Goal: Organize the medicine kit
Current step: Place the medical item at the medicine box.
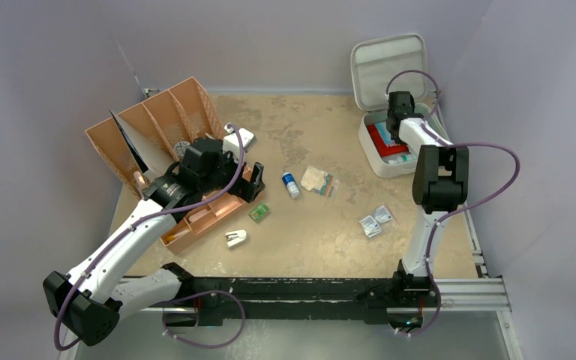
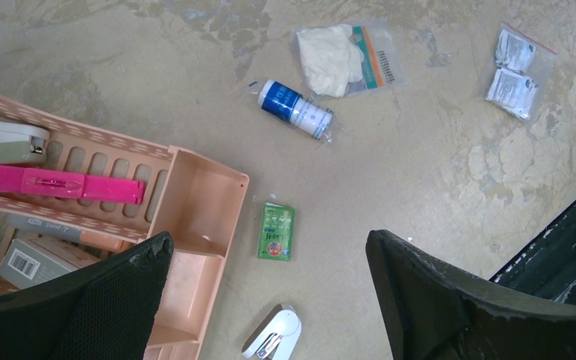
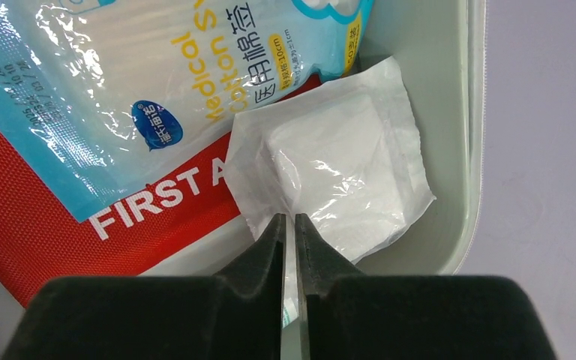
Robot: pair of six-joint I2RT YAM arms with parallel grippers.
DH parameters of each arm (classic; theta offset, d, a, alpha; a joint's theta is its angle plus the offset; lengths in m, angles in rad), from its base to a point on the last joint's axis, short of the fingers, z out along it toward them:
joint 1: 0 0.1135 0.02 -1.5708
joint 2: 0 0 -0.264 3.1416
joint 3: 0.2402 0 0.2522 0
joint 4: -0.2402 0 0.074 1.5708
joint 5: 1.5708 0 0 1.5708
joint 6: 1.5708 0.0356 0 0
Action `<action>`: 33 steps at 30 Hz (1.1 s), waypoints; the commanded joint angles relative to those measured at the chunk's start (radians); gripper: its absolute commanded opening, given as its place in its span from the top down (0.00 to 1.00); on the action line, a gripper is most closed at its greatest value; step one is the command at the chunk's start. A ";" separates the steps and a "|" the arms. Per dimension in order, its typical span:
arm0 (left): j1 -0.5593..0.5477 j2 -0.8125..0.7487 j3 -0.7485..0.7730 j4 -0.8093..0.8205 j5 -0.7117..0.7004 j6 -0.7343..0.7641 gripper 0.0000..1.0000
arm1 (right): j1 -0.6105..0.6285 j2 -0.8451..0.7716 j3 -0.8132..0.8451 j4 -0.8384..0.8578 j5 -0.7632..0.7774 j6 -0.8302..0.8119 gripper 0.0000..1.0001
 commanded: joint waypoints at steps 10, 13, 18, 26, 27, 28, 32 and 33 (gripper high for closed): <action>-0.006 -0.014 0.011 0.014 -0.011 0.003 0.01 | -0.001 -0.128 0.075 -0.091 -0.029 0.147 0.64; -0.006 -0.014 0.010 0.014 -0.013 0.003 0.01 | 0.028 -0.172 0.075 -0.137 -0.085 0.204 0.62; -0.006 -0.005 0.013 0.013 -0.007 0.004 0.01 | 0.032 -0.277 0.055 -0.244 -0.182 0.423 0.62; -0.007 -0.001 0.014 0.006 -0.024 0.011 0.01 | 0.065 -0.502 -0.204 -0.226 -0.451 0.610 0.64; -0.007 0.001 0.014 0.007 -0.024 0.011 0.01 | 0.071 -0.529 -0.238 -0.213 -0.501 0.611 0.64; -0.007 0.005 0.014 0.007 -0.024 0.011 0.01 | 0.080 -0.554 -0.270 -0.197 -0.544 0.605 0.64; -0.006 0.018 0.017 0.006 -0.018 0.012 0.01 | 0.110 -0.614 -0.380 -0.092 -0.782 0.514 0.62; -0.007 0.019 0.017 0.006 -0.018 0.012 0.01 | 0.118 -0.613 -0.402 -0.066 -0.807 0.501 0.60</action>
